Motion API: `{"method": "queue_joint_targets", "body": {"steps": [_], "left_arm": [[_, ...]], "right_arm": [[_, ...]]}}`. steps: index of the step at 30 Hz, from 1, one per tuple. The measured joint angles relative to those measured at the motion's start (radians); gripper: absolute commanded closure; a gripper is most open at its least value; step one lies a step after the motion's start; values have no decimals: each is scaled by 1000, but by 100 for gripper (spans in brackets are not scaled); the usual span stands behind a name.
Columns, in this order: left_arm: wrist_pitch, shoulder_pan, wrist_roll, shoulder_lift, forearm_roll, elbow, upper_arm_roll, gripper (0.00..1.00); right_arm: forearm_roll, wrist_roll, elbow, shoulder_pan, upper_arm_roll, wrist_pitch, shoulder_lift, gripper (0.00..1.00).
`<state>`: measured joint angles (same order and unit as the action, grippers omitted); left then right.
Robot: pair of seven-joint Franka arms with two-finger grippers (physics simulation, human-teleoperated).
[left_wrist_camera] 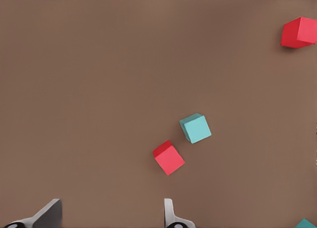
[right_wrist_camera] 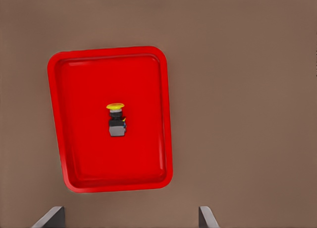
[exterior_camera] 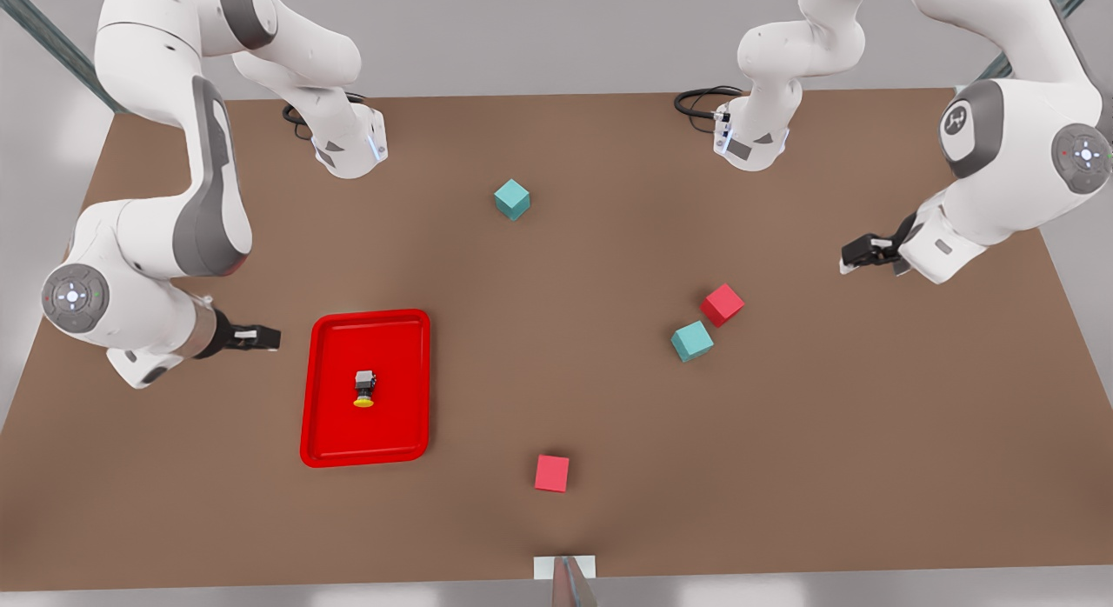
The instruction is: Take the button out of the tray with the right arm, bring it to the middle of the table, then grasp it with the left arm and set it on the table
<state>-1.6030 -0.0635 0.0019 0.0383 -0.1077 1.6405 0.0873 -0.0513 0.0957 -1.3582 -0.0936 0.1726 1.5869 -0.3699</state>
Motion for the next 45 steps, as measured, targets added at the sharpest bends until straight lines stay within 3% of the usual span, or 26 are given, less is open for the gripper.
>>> {"method": "queue_joint_targets", "body": {"steps": [9, 17, 24, 28, 30, 37, 45], "left_arm": [[-12, 59, -7, 68, 17, -80, 6, 0], [12, 137, -28, 118, 51, -95, 12, 0], [13, 145, -42, 148, 63, -100, 12, 0], [12, 145, -47, 173, 64, -106, 12, 0], [7, 145, -50, 190, 65, -108, 12, 0], [-15, 149, -56, 245, 66, -129, 12, 0], [-53, 195, -72, 284, 100, -136, 23, 0]], "right_arm": [[2, 47, 1, 37, 1, 67, -21, 0], [2, 107, 49, 121, 1, 162, -185, 0], [-23, 90, -64, 105, 1, 264, -271, 0], [-148, 49, -183, -140, 271, 315, -295, 0], [-192, 32, -288, -220, 344, 402, -278, 0], [-270, 11, -324, -217, 368, 611, -277, 0], [-315, 14, -361, -218, 365, 691, -287, 0]]}}
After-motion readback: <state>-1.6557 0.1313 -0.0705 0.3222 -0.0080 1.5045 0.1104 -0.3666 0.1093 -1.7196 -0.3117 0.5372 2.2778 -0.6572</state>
